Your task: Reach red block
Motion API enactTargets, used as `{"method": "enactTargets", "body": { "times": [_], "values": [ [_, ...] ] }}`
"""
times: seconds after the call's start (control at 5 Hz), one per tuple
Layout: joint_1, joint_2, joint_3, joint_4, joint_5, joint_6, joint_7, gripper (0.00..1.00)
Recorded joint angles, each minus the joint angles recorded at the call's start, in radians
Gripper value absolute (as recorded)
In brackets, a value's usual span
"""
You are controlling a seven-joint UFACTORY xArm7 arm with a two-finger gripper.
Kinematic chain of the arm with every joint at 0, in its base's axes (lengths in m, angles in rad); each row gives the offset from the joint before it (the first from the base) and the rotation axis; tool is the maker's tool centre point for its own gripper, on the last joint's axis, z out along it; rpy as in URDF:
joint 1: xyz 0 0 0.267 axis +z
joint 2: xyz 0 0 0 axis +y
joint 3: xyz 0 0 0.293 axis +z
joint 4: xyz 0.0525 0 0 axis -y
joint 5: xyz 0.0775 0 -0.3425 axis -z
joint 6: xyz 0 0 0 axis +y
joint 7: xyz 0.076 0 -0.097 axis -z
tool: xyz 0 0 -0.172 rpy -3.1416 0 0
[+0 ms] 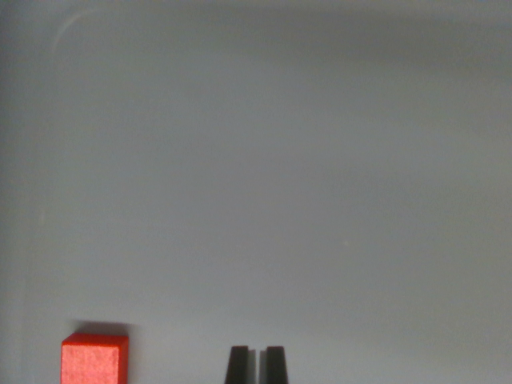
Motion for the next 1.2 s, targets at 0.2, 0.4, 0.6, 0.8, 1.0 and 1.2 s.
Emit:
{"method": "enactTargets", "body": {
  "times": [0.2,0.4,0.6,0.8,1.0,1.2],
  "values": [
    [0.0138,0.011,0.011,-0.038,-0.0044,-0.045,0.01,0.0],
    [0.0138,0.011,0.011,-0.038,-0.0044,-0.045,0.01,0.0],
    [0.028,0.023,0.021,-0.077,-0.0089,-0.091,0.021,0.0],
    [0.028,0.023,0.021,-0.077,-0.0089,-0.091,0.021,0.0],
    [0.0427,0.035,0.033,-0.118,-0.0136,-0.138,0.032,0.0],
    [0.0427,0.035,0.033,-0.118,-0.0136,-0.138,0.032,0.0]
  ]
}}
